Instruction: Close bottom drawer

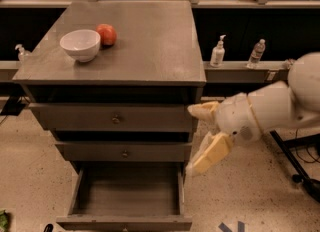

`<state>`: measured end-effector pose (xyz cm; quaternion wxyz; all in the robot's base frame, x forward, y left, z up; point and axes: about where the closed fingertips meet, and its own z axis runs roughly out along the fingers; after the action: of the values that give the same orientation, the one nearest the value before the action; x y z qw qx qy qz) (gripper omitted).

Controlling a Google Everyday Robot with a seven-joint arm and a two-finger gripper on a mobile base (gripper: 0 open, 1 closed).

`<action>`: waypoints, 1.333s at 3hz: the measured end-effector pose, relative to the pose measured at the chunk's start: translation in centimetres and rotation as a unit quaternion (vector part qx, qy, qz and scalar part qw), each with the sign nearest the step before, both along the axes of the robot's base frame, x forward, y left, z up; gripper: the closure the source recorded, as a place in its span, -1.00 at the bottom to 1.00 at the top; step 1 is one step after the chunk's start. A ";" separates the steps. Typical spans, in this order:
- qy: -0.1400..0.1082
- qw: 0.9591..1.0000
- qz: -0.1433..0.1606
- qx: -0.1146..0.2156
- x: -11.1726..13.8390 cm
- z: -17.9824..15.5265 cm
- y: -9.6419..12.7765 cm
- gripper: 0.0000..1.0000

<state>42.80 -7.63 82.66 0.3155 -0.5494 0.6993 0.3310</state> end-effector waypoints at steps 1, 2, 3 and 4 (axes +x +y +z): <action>0.036 0.991 -0.014 0.127 -1.6 -6.3 4.5 -1.00; 0.115 0.975 -0.036 0.184 -4.5 -14.7 11.5 -1.00; 0.103 0.978 -0.055 0.175 -3.4 -14.9 10.8 -1.00; 0.165 0.967 -0.060 0.184 -3.0 -18.1 11.1 -1.00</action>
Offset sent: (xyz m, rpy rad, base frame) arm -0.0562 0.1899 -0.2298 0.4285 0.3733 -0.1279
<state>39.77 3.49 64.57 0.3110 -0.3768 0.7006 0.5200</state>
